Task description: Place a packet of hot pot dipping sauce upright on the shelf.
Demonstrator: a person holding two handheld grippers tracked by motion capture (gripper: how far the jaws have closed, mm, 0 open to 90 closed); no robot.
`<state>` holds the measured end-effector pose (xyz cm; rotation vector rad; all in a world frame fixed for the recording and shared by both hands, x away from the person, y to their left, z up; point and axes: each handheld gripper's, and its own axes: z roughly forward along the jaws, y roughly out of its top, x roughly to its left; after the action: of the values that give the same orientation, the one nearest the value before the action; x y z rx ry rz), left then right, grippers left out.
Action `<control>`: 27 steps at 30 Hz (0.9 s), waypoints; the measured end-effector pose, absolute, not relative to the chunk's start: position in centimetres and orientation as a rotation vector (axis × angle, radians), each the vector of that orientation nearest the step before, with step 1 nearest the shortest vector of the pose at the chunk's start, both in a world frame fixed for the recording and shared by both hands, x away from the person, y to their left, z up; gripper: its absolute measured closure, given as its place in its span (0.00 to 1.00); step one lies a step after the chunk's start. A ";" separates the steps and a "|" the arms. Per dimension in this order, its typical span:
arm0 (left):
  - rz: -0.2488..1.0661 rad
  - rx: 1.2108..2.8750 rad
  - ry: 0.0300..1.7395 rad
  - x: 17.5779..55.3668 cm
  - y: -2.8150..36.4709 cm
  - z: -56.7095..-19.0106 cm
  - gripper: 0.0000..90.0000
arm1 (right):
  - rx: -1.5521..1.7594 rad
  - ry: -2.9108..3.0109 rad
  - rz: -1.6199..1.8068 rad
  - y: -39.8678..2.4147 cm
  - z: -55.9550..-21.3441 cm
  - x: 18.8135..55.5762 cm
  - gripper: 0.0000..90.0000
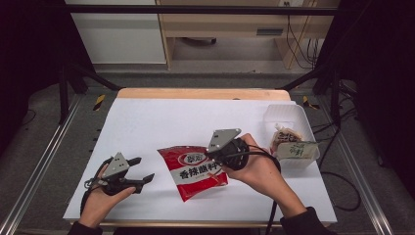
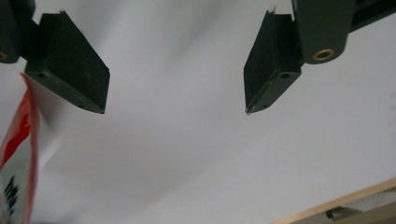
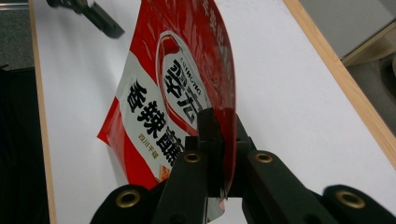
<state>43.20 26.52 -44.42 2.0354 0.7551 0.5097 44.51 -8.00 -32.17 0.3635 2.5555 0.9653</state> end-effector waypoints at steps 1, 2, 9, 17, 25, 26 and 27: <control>0.531 2.060 0.745 43.1 26.3 -44.4 0.23 | 0.358 2.556 0.964 -7.9 -32.0 44.5 0.99; 0.549 2.069 0.730 43.0 26.2 -44.3 0.21 | 0.351 2.557 0.963 -7.8 -31.7 44.5 0.99; 0.553 2.021 0.761 42.8 27.3 -44.1 0.16 | 0.321 2.500 0.987 -8.0 -29.8 44.2 1.00; 0.530 1.960 0.826 43.3 28.8 -44.1 0.14 | 0.323 2.466 0.970 -9.1 -28.2 44.6 1.00; 0.523 1.940 0.862 43.5 29.4 -44.3 0.13 | 0.312 2.461 0.985 -9.4 -28.1 44.3 1.00; 0.518 1.930 0.869 43.5 29.6 -44.3 0.13 | 0.309 2.458 0.986 -9.4 -28.1 44.3 1.00; 0.508 1.921 0.873 43.5 29.6 -44.2 0.13 | 0.309 2.456 0.984 -9.4 -28.1 44.2 1.00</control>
<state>43.48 29.65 -44.24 1.9206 0.8730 0.5080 44.24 -9.40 -28.13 0.3088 2.4563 0.9839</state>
